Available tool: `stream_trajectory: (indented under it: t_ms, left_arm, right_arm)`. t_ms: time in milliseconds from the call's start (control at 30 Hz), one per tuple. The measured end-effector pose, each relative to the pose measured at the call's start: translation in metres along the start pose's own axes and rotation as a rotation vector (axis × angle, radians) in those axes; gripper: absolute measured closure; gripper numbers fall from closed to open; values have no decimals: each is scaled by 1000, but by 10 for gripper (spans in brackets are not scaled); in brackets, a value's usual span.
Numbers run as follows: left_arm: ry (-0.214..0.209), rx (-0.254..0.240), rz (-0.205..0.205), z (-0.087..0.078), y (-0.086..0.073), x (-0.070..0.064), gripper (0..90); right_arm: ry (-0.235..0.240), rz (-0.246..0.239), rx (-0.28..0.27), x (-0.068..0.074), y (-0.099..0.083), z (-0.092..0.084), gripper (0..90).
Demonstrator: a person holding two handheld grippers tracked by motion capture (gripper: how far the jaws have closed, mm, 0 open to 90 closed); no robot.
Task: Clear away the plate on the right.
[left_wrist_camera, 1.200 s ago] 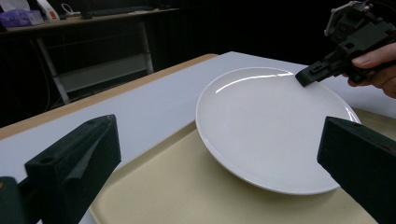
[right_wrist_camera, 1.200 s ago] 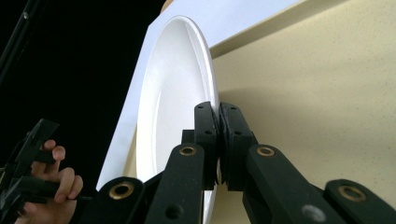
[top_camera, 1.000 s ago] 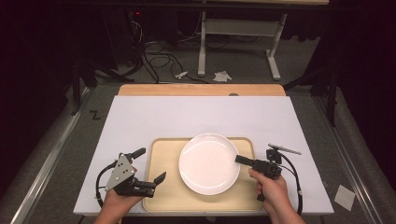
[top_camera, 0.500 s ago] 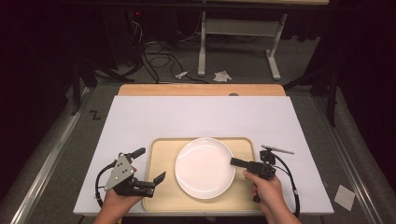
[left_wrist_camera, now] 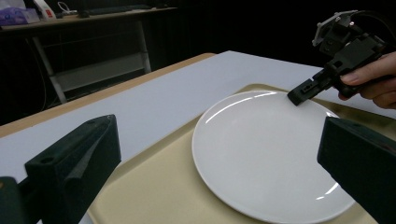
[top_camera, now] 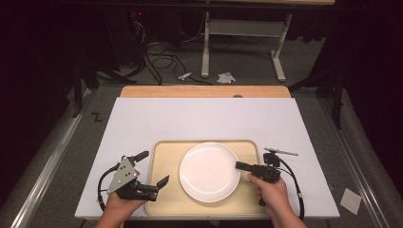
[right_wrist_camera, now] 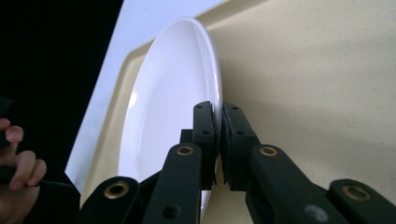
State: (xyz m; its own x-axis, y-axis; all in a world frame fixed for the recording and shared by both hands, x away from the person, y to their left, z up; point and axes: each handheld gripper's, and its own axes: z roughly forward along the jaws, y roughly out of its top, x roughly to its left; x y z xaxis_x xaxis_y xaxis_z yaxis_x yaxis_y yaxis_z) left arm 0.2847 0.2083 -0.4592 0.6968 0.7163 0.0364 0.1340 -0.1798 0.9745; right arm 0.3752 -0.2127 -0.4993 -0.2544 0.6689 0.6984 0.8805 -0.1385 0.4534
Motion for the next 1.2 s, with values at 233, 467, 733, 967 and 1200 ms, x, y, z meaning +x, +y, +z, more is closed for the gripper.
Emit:
stream_trajectory:
  t_ms: [233, 467, 733, 967, 1200]
  left_arm:
    - [-2, 1, -1, 0, 0, 0, 2]
    - [-4, 2, 2, 0, 0, 0, 2]
    - [-11, 9, 8, 1, 0, -2, 2]
    - [-14, 11, 11, 2, 0, -2, 2]
    - [-16, 16, 14, 3, 0, -2, 2]
  right_arm:
    - [-25, -18, 24, -3, 0, 2, 856]
    - [-66, -36, 49, -5, 0, 4, 839]
    - [-93, -54, 75, -7, 0, 7, 828]
    - [-114, -68, 79, -8, -1, 9, 819]
    - [-110, -81, 92, -6, -2, 9, 770]
